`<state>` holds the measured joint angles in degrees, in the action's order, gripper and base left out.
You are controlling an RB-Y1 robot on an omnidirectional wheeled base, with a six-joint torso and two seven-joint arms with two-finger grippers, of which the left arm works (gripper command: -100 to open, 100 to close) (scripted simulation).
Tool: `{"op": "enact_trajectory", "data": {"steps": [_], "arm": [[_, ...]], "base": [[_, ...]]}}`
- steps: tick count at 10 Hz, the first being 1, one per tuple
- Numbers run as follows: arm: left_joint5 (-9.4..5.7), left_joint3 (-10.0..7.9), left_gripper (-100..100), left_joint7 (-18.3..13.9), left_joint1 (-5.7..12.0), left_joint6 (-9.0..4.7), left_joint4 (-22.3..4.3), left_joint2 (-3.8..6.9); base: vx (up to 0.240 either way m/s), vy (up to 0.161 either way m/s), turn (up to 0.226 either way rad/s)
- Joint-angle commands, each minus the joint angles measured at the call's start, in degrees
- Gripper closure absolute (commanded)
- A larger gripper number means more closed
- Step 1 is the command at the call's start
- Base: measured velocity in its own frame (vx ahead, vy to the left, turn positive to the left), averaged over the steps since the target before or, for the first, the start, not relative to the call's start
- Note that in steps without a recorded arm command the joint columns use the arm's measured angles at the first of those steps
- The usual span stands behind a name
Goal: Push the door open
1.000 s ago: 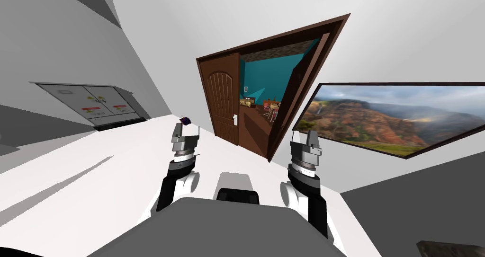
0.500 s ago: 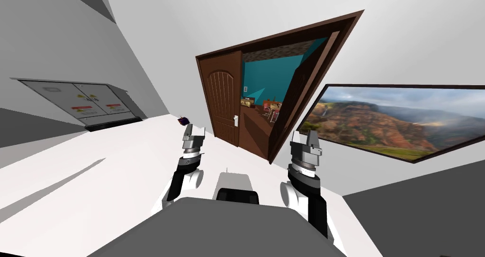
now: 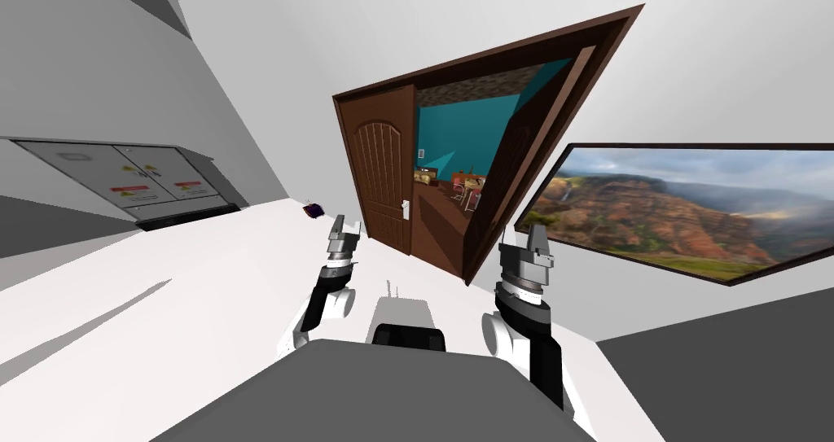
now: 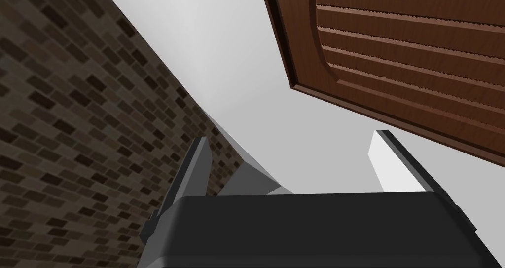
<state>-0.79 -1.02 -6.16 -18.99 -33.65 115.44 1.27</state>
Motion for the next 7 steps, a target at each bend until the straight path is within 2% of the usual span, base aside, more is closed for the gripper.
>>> {"op": "enact_trajectory", "data": {"steps": [1,7], "arm": [[0.16,0.33,-100,0.25,0.82,-0.15,-1.65,-0.09],[0.19,1.75,-100,0.82,7.40,1.30,-12.61,1.05]], "base": [[0.062,0.044,-0.007],[0.086,0.056,-0.021]]}}
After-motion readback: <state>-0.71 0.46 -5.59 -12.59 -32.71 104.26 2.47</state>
